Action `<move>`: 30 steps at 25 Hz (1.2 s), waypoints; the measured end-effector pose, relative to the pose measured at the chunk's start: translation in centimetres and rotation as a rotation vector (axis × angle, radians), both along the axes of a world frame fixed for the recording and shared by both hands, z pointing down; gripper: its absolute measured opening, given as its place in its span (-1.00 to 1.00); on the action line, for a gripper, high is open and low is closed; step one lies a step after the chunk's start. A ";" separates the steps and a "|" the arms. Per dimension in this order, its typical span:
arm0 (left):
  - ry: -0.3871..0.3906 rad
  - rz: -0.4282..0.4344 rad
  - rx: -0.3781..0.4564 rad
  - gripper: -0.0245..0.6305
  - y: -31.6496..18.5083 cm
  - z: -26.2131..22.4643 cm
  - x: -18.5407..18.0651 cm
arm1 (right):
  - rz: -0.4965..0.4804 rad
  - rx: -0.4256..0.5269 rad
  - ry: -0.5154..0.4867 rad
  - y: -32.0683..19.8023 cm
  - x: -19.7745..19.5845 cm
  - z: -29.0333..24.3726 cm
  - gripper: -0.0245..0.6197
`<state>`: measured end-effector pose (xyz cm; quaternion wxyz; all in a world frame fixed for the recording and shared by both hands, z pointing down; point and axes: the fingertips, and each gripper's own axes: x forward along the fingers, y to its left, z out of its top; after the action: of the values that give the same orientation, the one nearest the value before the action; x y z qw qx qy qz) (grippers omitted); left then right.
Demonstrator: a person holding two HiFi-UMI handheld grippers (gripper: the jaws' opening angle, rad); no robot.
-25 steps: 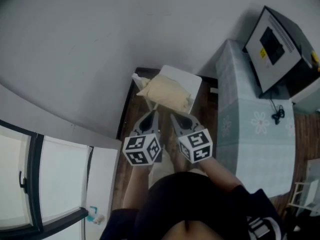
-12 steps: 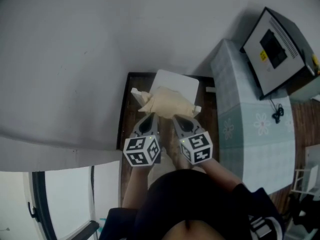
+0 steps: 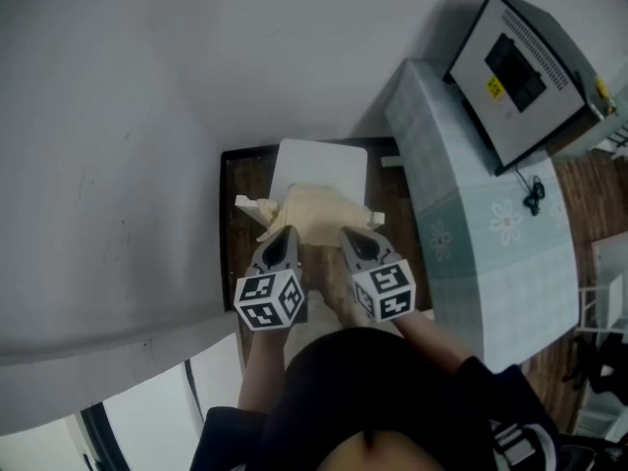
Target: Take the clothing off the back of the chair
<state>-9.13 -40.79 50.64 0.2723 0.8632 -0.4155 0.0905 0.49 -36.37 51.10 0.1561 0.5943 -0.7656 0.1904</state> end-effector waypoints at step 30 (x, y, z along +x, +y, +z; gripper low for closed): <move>-0.171 0.119 -0.041 0.00 -4.5 9.5 -1.0 | 0.262 -0.182 -0.008 -0.5 4.6 7.8 -0.22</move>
<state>-10.10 -45.27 60.13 0.2475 0.8697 -0.3834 0.1881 5.06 -36.91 58.88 0.1798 0.6719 -0.6617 0.2800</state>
